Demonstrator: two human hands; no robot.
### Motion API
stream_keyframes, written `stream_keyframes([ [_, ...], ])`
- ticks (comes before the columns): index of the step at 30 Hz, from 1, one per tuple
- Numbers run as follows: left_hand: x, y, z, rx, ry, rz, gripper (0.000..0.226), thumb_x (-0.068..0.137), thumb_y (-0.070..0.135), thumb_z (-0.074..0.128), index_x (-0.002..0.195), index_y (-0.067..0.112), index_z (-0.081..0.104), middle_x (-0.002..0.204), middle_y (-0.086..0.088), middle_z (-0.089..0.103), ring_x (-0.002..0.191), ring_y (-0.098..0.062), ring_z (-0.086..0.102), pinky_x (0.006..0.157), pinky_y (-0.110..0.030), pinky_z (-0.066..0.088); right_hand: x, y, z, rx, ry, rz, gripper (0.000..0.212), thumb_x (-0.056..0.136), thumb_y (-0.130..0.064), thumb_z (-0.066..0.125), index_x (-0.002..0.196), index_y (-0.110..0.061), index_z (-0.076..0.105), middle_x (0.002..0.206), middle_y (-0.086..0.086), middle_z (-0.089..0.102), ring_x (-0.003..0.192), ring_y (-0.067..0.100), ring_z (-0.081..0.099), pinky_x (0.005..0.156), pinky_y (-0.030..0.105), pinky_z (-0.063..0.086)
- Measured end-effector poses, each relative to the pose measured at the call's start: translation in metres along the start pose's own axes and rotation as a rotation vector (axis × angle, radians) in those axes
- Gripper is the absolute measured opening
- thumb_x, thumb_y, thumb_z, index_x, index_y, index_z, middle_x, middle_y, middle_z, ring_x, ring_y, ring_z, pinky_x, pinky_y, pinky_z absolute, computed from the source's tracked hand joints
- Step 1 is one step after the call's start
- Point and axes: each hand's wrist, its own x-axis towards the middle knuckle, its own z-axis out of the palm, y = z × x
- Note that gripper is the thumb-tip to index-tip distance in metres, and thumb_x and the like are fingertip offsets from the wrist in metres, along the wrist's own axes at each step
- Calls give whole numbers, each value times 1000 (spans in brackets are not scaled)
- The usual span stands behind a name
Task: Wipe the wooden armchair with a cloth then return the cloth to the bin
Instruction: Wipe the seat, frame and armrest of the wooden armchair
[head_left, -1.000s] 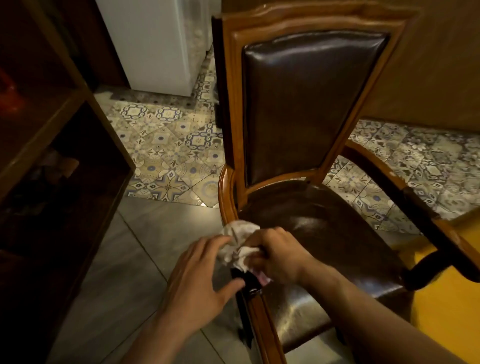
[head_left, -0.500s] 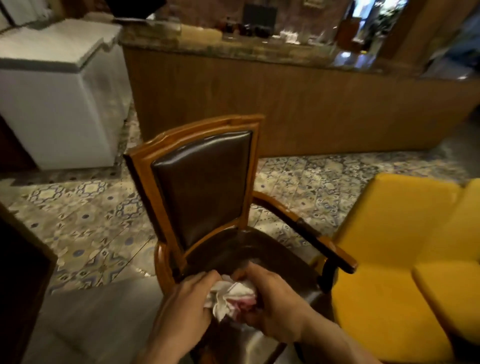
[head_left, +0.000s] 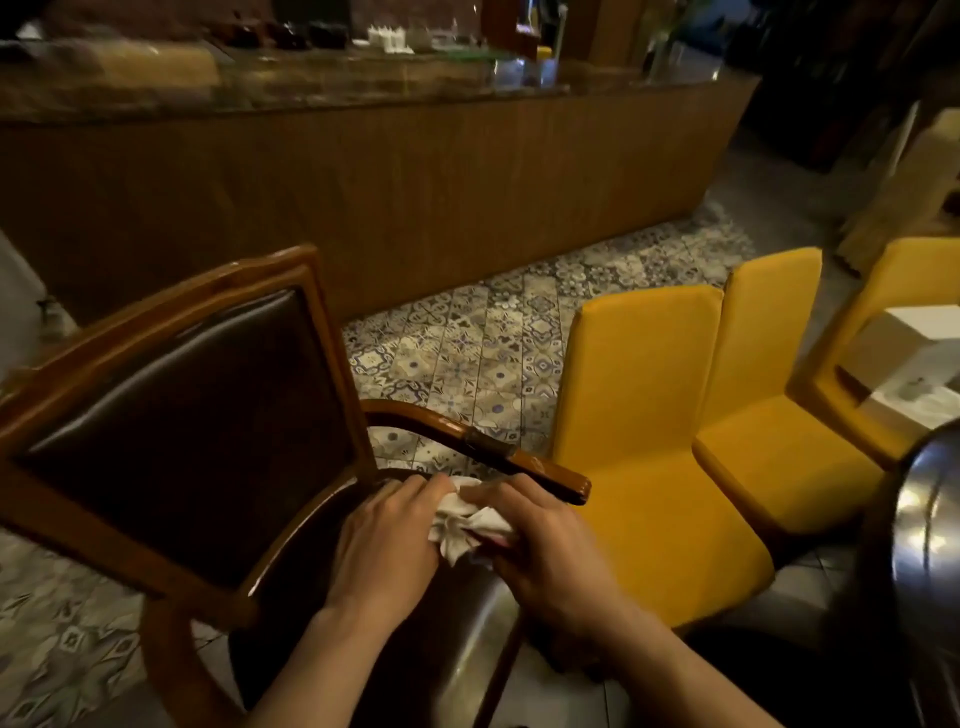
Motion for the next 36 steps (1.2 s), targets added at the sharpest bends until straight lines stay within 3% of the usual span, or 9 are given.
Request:
stream_keyframes([
  [3, 30, 8, 25, 32, -90, -6, 41, 91, 20, 61, 128, 35, 50, 119, 11, 64, 114, -16, 59, 88, -32, 49, 13, 36, 2, -9, -42, 30, 53, 84, -47, 71, 133, -43, 51, 128, -22, 53, 114, 7, 59, 85, 35, 56],
  [7, 55, 7, 33, 36, -50, 27, 44, 89, 19, 64, 130, 32, 53, 121, 10, 66, 115, -18, 60, 88, -35, 51, 30, 46, -7, -82, -31, 1, 48, 86, -41, 64, 133, -40, 52, 127, -15, 55, 114, 13, 58, 82, 34, 56],
  [12, 114, 10, 75, 14, -110, 16, 47, 87, 17, 64, 131, 29, 52, 120, 6, 63, 116, -20, 60, 89, -37, 50, 65, 101, 2, -205, -16, 62, 65, 88, -26, 69, 144, -46, 45, 140, -11, 54, 114, 18, 55, 77, 29, 49],
  [15, 145, 5, 107, -53, -166, 3, 50, 85, 18, 69, 130, 30, 50, 122, 9, 60, 117, -17, 57, 95, -34, 48, 92, 134, 15, -245, -68, 82, 60, 91, -25, 51, 148, -43, 44, 146, -5, 54, 116, 23, 54, 80, 33, 48],
  [20, 165, -28, 145, -73, -273, 103, 71, 83, 40, 58, 150, 30, 37, 155, 15, 36, 145, -6, 30, 124, -29, 15, 110, 171, 49, -283, -194, 116, 62, 91, -34, 28, 153, -32, 40, 159, -1, 44, 144, 29, 40, 103, 45, 45],
  [24, 190, -56, 167, -58, -285, 158, 65, 103, 43, 34, 163, 25, 15, 170, 9, 10, 156, -2, -2, 128, -33, 1, 112, 181, 70, -268, -207, 155, 69, 86, -34, 47, 154, -26, 39, 160, 2, 44, 145, 32, 41, 106, 49, 44],
  [27, 197, -65, 187, -43, -369, 146, 67, 103, 52, 8, 162, 22, 2, 171, 7, -3, 153, 1, -15, 127, -29, -6, 115, 180, 86, -329, -201, 172, 71, 91, -50, 50, 156, -24, 35, 164, 1, 38, 144, 31, 42, 103, 51, 44],
  [31, 194, -72, 203, -28, -377, 157, 68, 102, 54, 0, 161, 22, -4, 170, 7, -10, 150, 4, -23, 126, -28, -10, 120, 187, 93, -436, -121, 145, 63, 89, -40, 70, 146, -21, 53, 153, 3, 54, 124, 32, 60, 89, 46, 52],
  [36, 192, -73, 203, 34, -376, 173, 75, 98, 62, -1, 161, 21, -10, 168, 6, -21, 151, 0, -26, 126, -32, -10, 104, 198, 77, -432, -144, 135, 58, 86, -34, 73, 141, -19, 60, 148, 3, 59, 118, 33, 63, 83, 44, 53],
])
